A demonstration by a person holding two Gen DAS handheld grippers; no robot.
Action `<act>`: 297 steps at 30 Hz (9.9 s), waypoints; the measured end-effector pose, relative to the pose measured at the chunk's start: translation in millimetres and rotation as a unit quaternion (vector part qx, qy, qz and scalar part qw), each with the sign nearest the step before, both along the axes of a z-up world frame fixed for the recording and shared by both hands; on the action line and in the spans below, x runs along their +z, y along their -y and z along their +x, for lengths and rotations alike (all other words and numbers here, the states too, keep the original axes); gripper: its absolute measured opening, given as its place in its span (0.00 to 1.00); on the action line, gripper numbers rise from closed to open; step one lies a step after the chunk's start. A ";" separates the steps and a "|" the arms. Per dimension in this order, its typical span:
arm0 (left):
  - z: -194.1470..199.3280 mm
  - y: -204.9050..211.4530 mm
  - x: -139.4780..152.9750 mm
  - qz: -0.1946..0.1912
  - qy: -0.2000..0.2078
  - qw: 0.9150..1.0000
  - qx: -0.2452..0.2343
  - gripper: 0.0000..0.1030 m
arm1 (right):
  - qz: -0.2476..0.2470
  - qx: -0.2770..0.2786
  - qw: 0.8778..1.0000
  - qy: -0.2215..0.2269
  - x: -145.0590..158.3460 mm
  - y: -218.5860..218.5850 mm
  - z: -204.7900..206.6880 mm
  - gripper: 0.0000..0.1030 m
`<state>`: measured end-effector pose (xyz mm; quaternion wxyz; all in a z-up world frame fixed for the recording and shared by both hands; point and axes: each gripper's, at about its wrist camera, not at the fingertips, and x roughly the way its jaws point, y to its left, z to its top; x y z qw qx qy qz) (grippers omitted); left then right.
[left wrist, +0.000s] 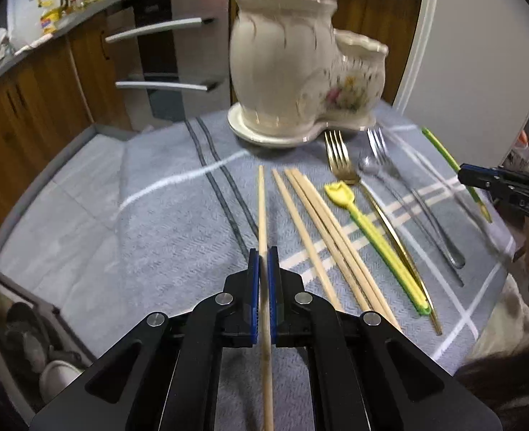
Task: Organize utensils
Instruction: 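Insert chopstick in tall pot with left tool while right tool drops spatula in short pot, then open both tools and pull them back from the holder toward the table, then grasp another wooden chopstick with the left tool while the right tool grasps a silver fork, then insert chopstick in tall pot with left tool while right tool inserts fork in short pot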
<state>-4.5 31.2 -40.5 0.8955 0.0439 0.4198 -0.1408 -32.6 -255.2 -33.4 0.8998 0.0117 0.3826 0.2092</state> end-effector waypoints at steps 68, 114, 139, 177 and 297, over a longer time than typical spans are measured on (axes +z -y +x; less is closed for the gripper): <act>92.3 40.0 93.0 -0.070 0.225 0.971 0.028 0.05 | 0.087 -0.046 0.978 0.184 59.4 -55.6 98.9 0.09; -17.1 8.1 86.9 -0.031 0.246 0.962 0.111 0.95 | 0.020 -0.046 0.984 0.170 60.6 -19.4 1.2 0.95; -7.3 13.6 41.5 0.022 0.142 0.987 0.071 0.95 | -0.029 -0.035 0.995 0.088 18.1 -27.5 5.3 0.95; 13.9 35.3 -18.0 0.063 -0.038 0.997 0.025 0.52 | -0.078 0.013 0.994 -0.078 -22.2 -74.5 44.0 0.28; 112.3 55.5 91.9 -0.067 0.218 0.974 0.002 0.07 | 0.088 -0.054 0.982 0.157 56.8 -64.1 130.3 0.05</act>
